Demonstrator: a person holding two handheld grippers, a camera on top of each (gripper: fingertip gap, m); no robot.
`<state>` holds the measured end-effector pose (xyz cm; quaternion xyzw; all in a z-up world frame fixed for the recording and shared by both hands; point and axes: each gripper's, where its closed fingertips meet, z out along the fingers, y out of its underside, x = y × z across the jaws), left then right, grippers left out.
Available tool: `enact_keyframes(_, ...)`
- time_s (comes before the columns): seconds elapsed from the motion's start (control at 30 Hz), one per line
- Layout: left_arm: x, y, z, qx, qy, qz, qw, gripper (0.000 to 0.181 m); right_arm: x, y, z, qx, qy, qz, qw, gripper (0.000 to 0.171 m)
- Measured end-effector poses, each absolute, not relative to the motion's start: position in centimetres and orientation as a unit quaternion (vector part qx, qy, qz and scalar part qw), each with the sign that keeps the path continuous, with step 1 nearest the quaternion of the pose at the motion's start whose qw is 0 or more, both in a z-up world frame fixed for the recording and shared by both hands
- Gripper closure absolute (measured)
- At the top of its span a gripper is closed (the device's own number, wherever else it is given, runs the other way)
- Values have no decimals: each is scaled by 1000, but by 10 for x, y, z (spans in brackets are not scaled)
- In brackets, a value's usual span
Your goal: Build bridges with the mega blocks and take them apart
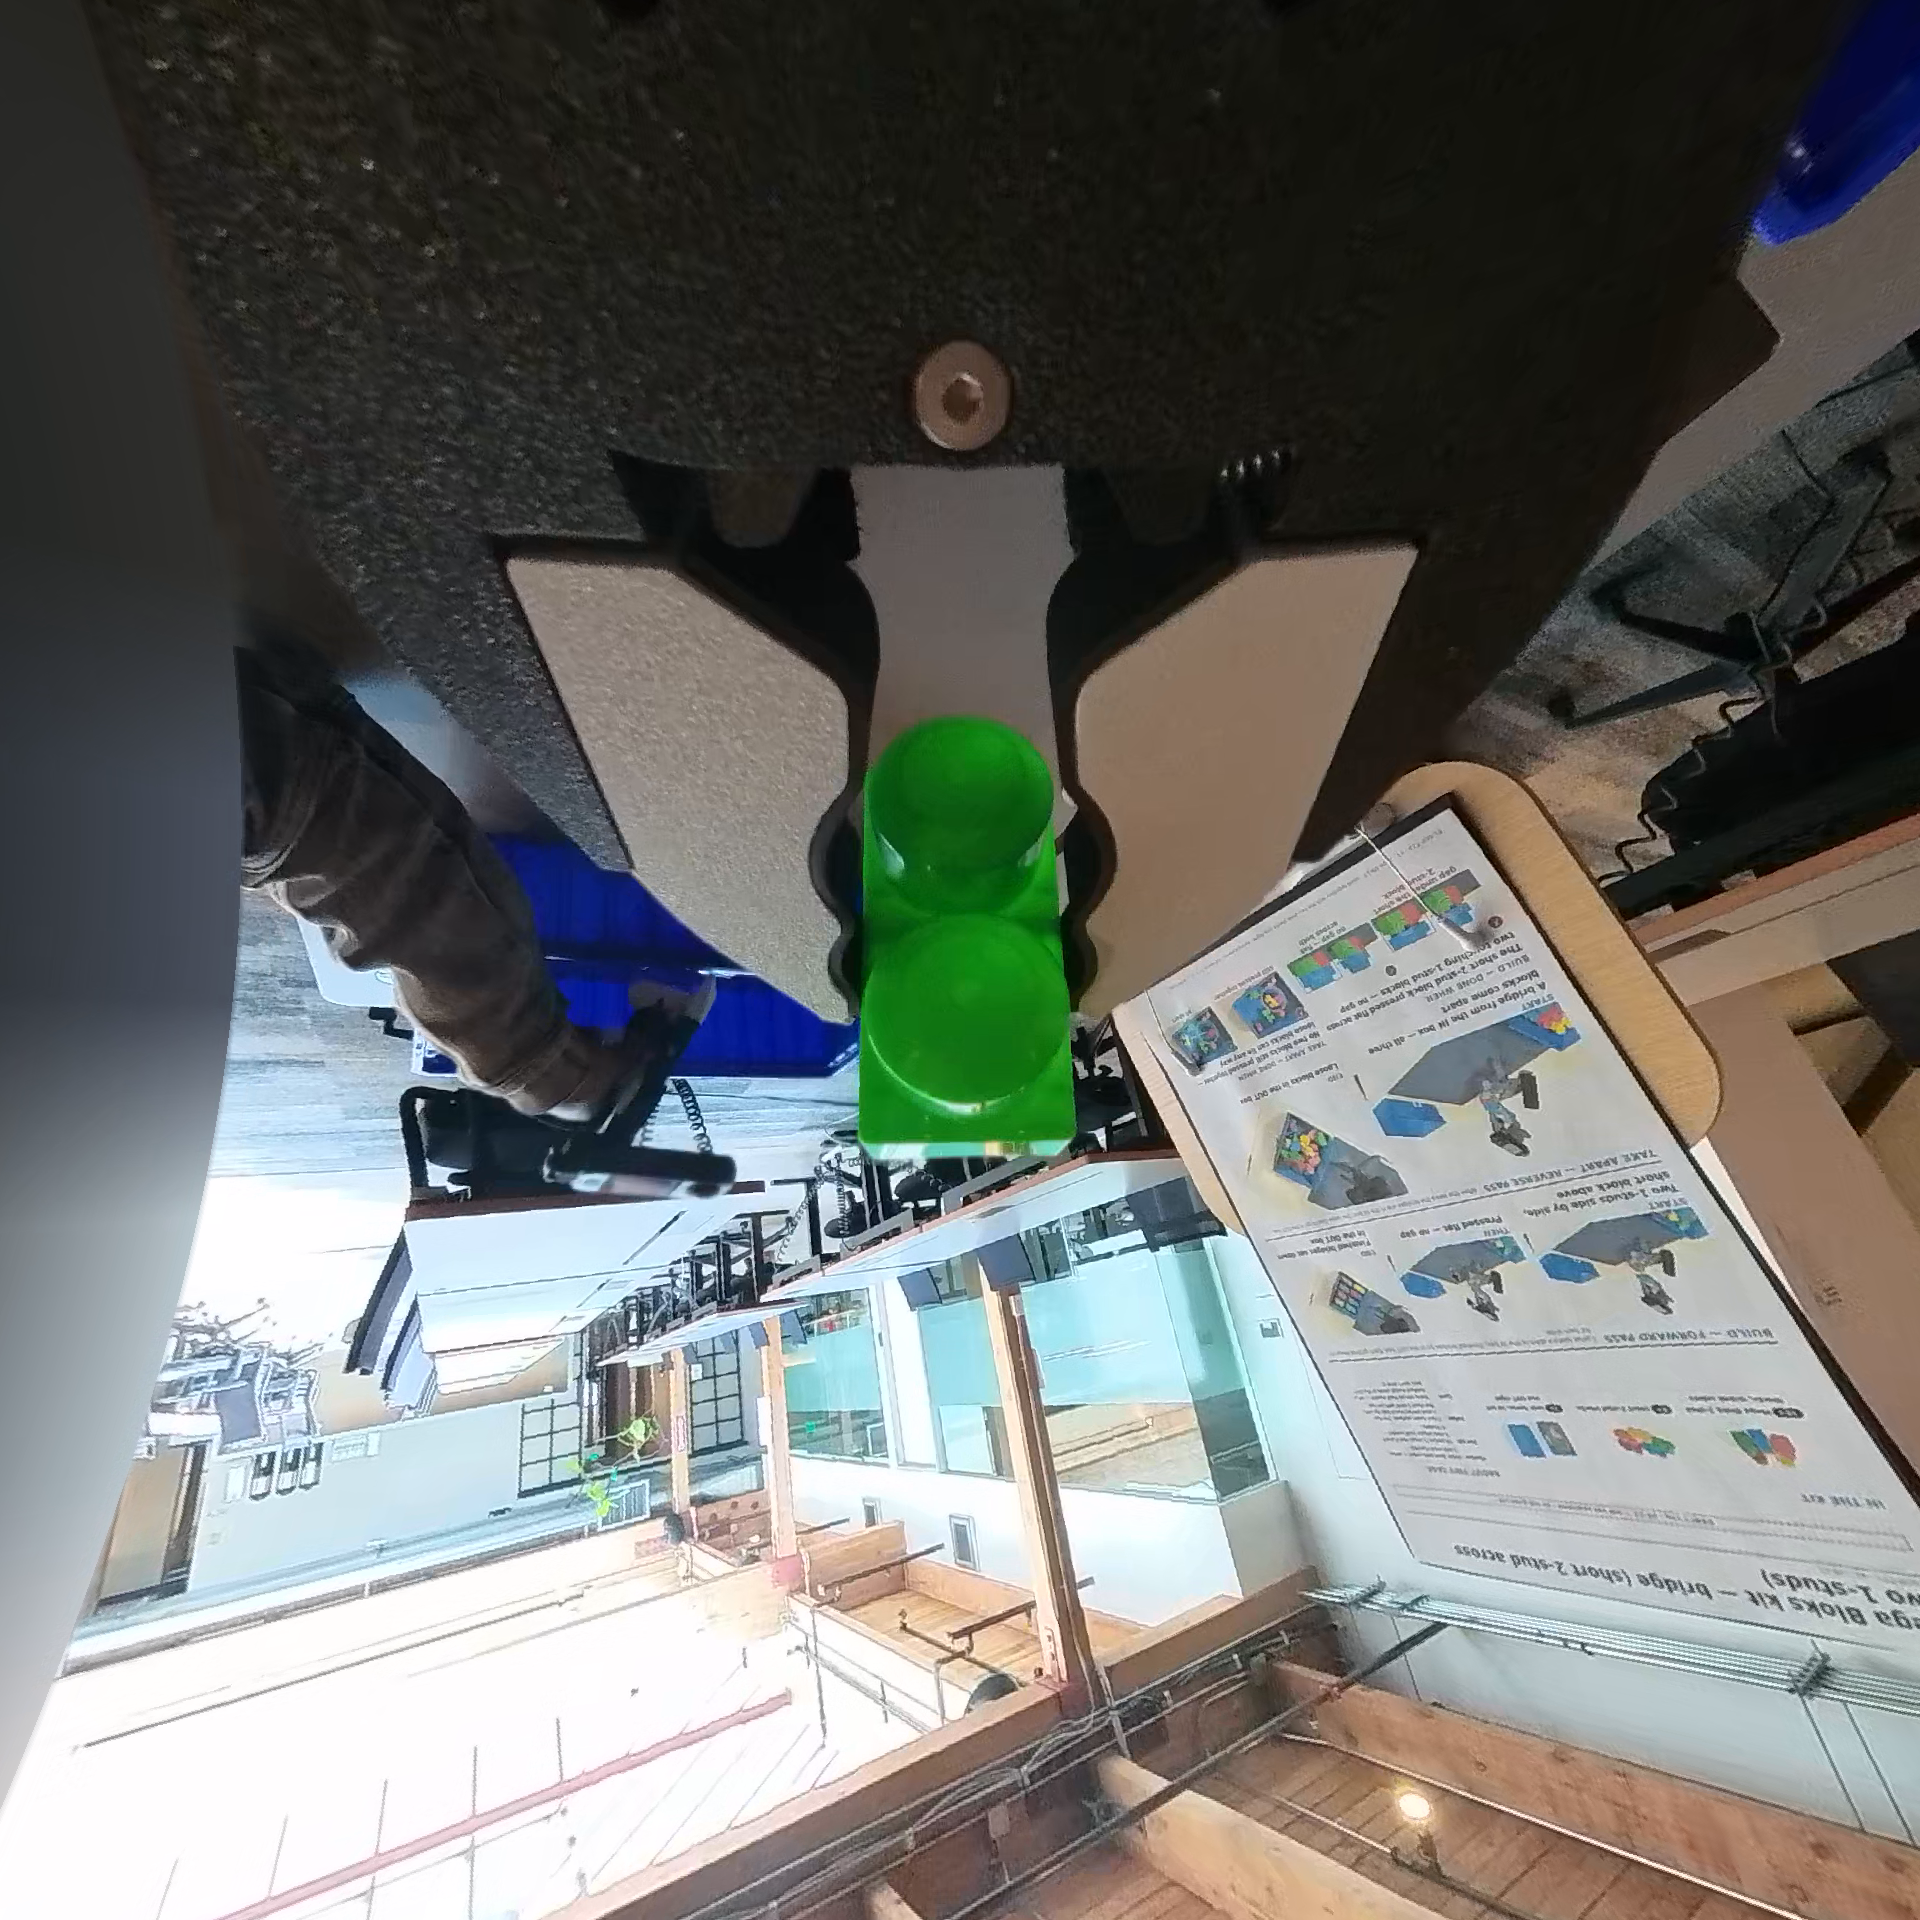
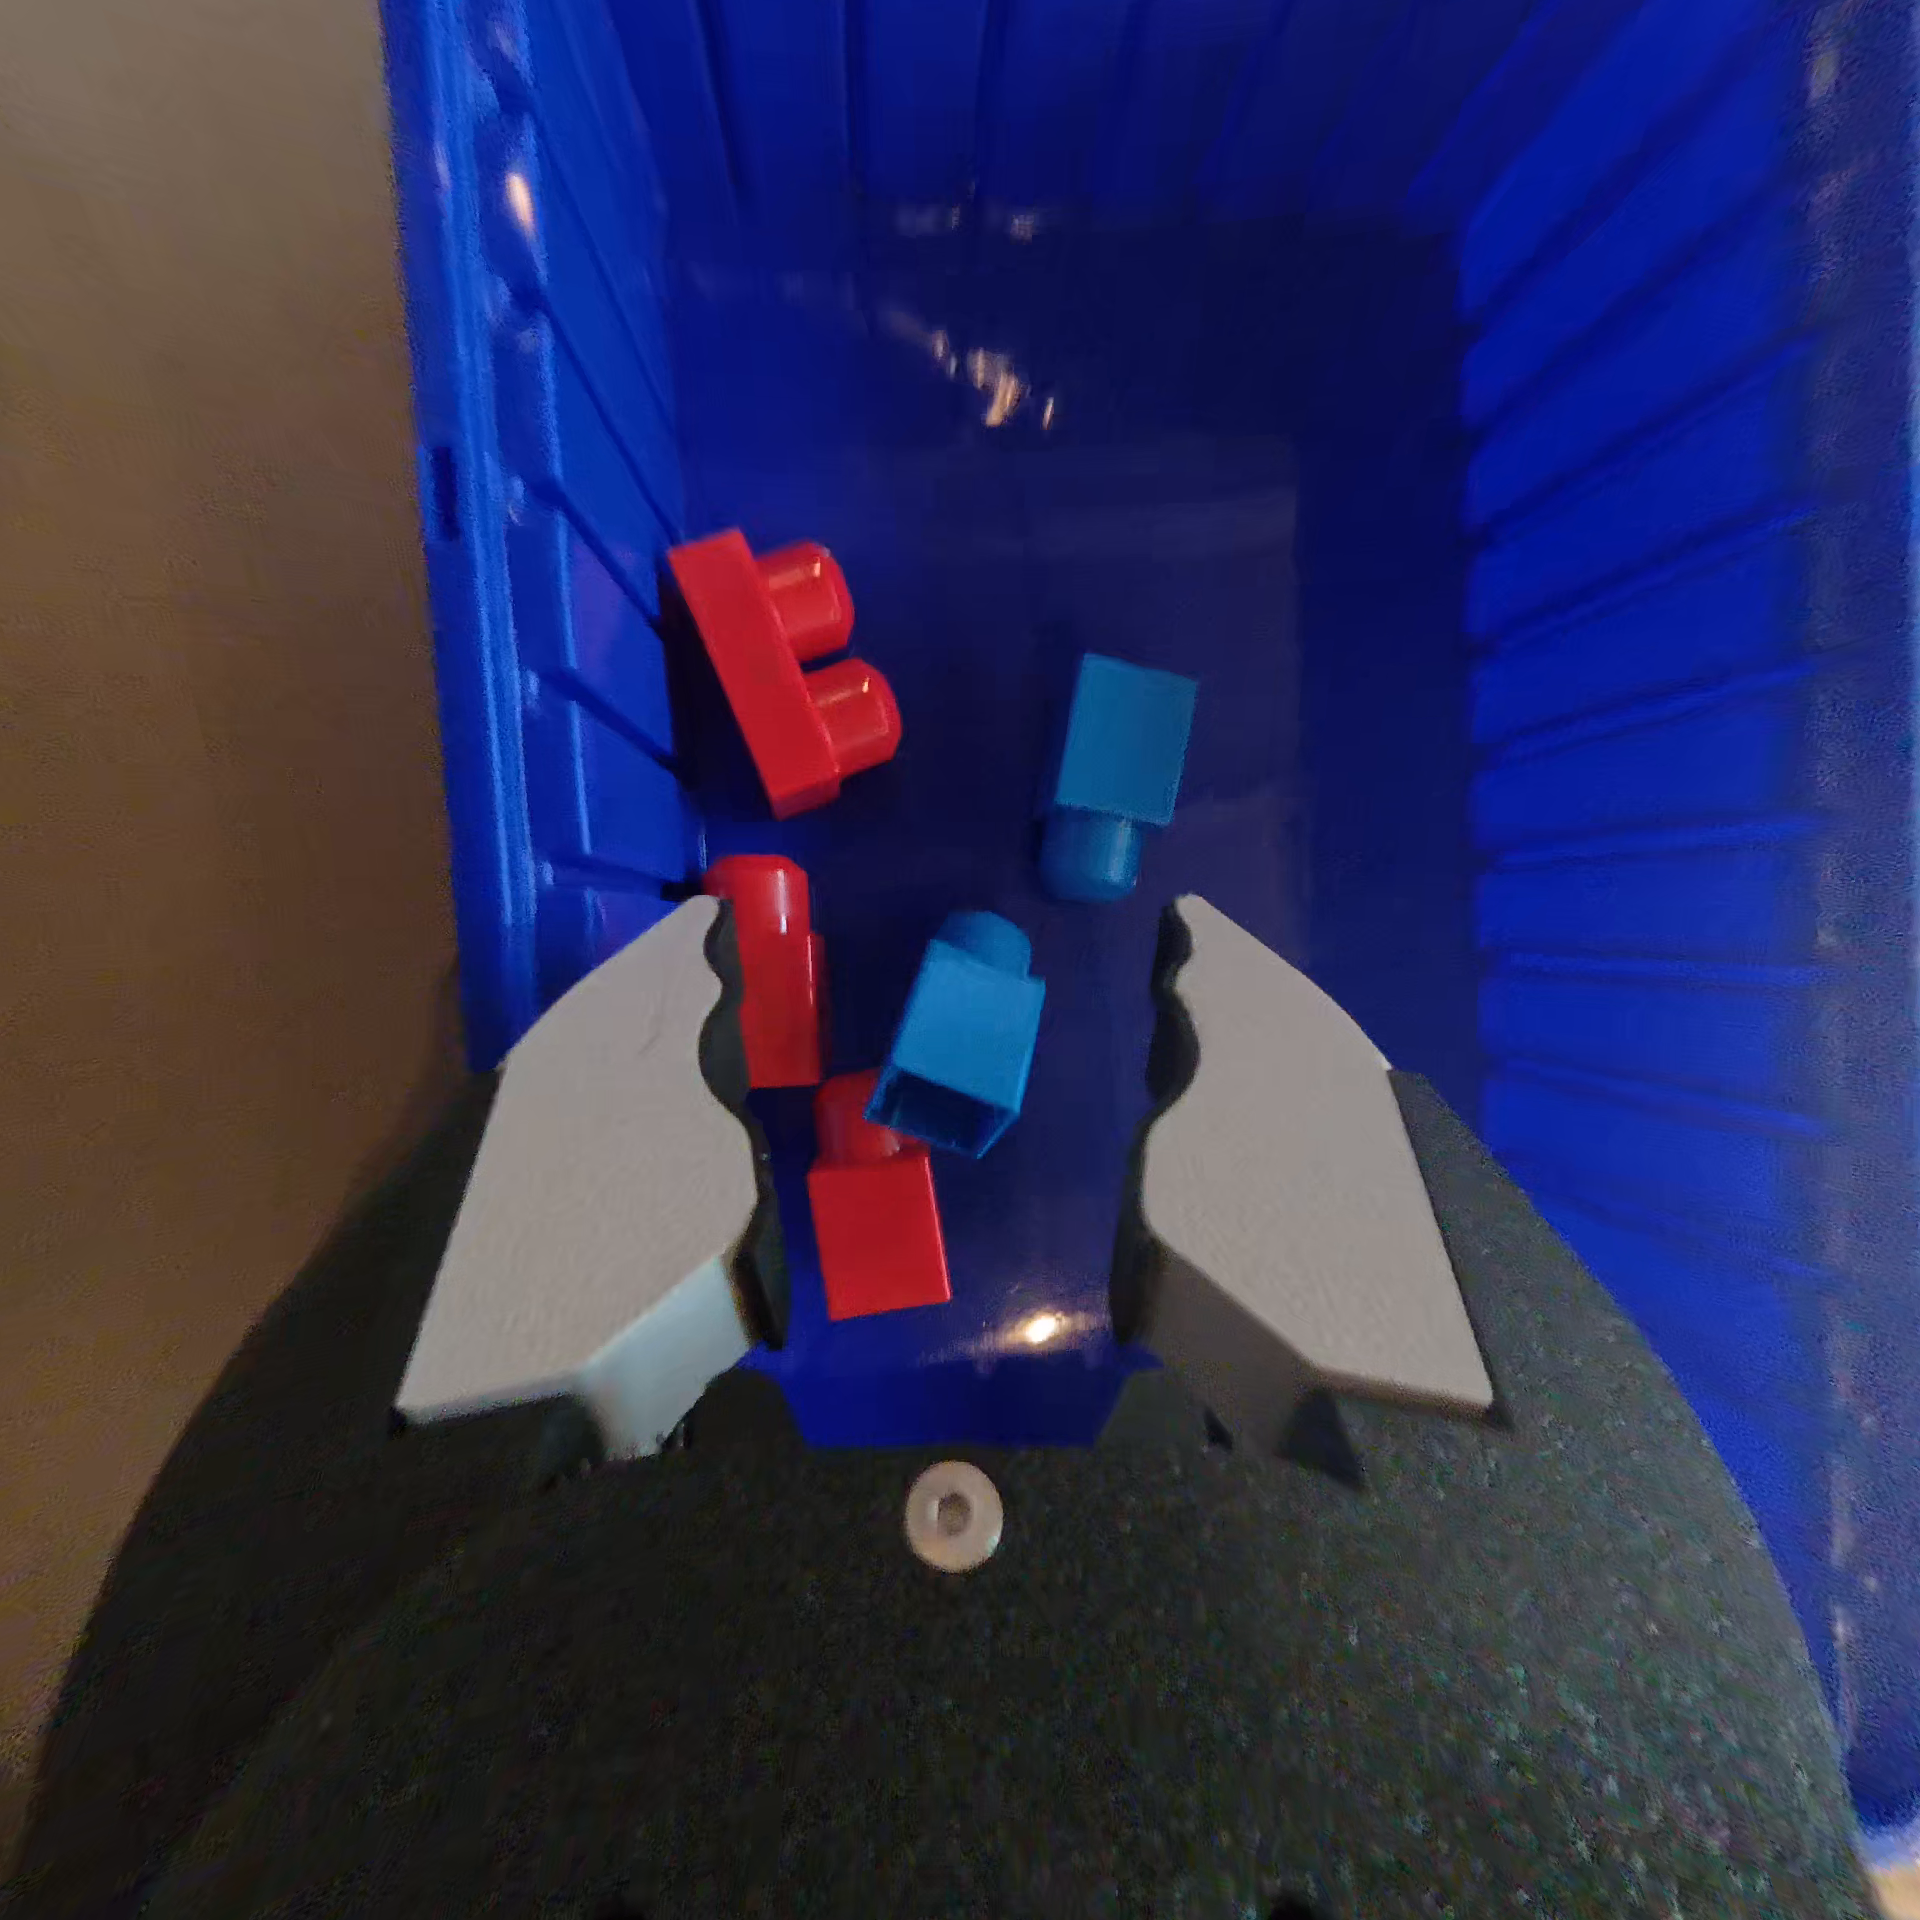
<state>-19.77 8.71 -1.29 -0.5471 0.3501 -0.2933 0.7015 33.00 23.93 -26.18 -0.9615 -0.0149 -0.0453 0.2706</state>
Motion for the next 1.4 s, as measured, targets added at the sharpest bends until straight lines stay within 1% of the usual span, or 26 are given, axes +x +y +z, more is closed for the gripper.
enact_keyframes(0.1,-196,88,-14,-550,352,-290,700,146,328,247,-230,-937,-21,-62,344,102)
enact_keyframes(0.2,-193,89,-15,-554,357,-285,696,146,316,253,-180,-889,-46,-81,449,108)
enact_keyframes(0.27,-191,90,-16,-555,360,-283,694,146,298,253,-142,-842,-85,-86,525,110)
enact_keyframes(0.37,-184,91,-18,-557,369,-285,687,146,247,246,-84,-740,-180,-68,645,111)
enact_keyframes(0.4,-180,92,-19,-558,373,-286,684,146,225,240,-68,-699,-218,-53,679,115)
enact_keyframes(0.47,-173,94,-22,-560,384,-286,676,146,180,222,-38,-608,-290,-19,738,140)
enact_keyframes(0.5,-169,95,-23,-561,390,-286,672,146,160,211,-24,-559,-313,6,768,148)
enact_keyframes(0.53,-164,95,-25,-563,396,-287,666,146,141,199,-10,-514,-327,42,792,151)
enact_keyframes(0.57,-160,96,-27,-564,403,-286,661,146,124,187,1,-475,-339,91,807,150)
enact_keyframes(0.63,-151,97,-29,-564,415,-287,653,146,97,163,16,-411,-357,195,816,144)
enact_keyframes(0.67,-147,97,-31,-564,420,-290,649,146,87,153,21,-385,-363,242,813,143)
enact_keyframes(0.77,-136,99,-35,-566,435,-293,636,146,64,131,25,-337,-394,329,789,139)
enact_keyframes(0.8,-133,100,-36,-567,438,-295,632,146,58,129,23,-340,-403,343,778,137)
enact_keyframes(0.87,-128,102,-39,-568,443,-298,626,146,44,130,16,-363,-420,355,752,124)
enact_keyframes(1.0,-121,105,-44,-571,451,-307,614,146,21,124,11,-366,-442,385,723,121)
enact_keyframes(1.07,-118,106,-46,-570,453,-316,608,146,7,115,9,-358,-455,424,696,112)
enact_keyframes(1.1,-116,106,-46,-569,454,-321,605,146,-1,110,9,-351,-463,444,682,111)
enact_keyframes(1.23,-109,106,-49,-563,461,-343,594,146,-34,93,3,-332,-481,502,637,114)
enact_keyframes(1.33,-103,106,-52,-563,468,-350,584,146,-62,84,-10,-342,-507,515,600,109)
enact_keyframes(1.4,-98,105,-55,-563,476,-351,578,146,-77,84,-18,-354,-515,507,593,109)
